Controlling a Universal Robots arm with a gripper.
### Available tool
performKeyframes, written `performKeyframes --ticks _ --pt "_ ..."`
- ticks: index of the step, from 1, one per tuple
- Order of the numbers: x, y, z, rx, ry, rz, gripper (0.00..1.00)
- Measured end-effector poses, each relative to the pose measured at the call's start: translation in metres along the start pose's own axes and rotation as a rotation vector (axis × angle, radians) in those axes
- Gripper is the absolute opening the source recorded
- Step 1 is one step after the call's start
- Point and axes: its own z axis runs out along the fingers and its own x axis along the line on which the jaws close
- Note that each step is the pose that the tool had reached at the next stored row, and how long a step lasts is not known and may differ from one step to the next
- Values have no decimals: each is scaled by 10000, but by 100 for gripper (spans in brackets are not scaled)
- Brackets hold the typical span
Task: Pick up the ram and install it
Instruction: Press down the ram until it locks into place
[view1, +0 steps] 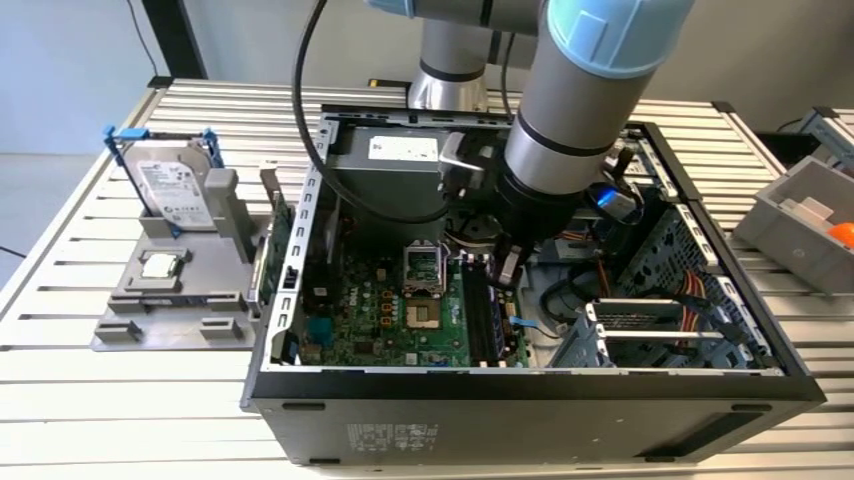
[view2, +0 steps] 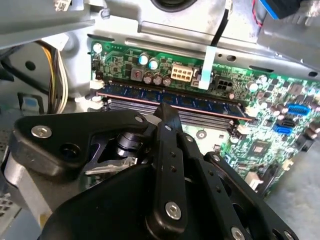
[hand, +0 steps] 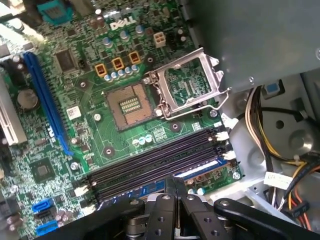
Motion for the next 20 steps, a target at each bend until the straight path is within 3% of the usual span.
performKeyframes --ticks 8,17,20 --pt "-3 -8 0 -25 36 -1059 0" --pt "-11 -28 -1 -70 -12 -1679 0" --pt "-12 -31 0 -68 -4 -2009 0"
